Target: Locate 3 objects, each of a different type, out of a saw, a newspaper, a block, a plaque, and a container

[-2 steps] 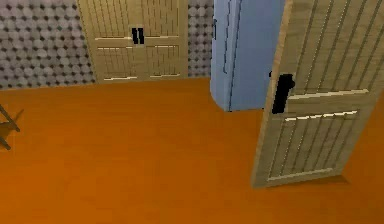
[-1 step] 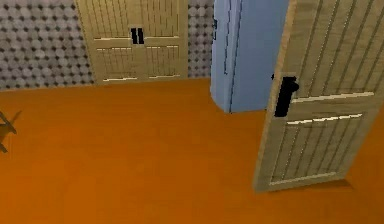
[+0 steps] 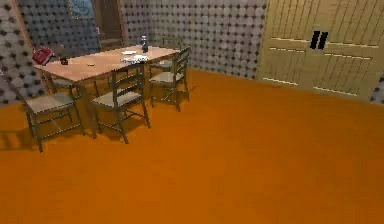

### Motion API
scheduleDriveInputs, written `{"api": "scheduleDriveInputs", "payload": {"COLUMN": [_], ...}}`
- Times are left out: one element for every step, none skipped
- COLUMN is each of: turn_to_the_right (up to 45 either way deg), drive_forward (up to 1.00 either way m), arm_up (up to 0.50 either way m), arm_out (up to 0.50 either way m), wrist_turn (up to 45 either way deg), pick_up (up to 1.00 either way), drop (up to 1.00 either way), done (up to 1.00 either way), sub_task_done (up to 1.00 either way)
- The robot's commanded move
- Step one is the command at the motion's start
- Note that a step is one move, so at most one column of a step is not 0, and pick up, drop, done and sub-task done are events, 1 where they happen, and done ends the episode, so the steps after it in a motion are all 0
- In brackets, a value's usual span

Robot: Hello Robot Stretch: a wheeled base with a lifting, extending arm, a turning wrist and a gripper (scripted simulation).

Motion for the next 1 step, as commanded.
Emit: {"api": "scheduleDriveInputs", "payload": {"turn_to_the_right": [-45.0], "drive_forward": [0.0], "arm_up": [0.0], "arm_out": [0.0], "wrist_turn": [0.0], "pick_up": [0.0], "drop": [0.0], "done": [0.0], "sub_task_done": [0.0]}}
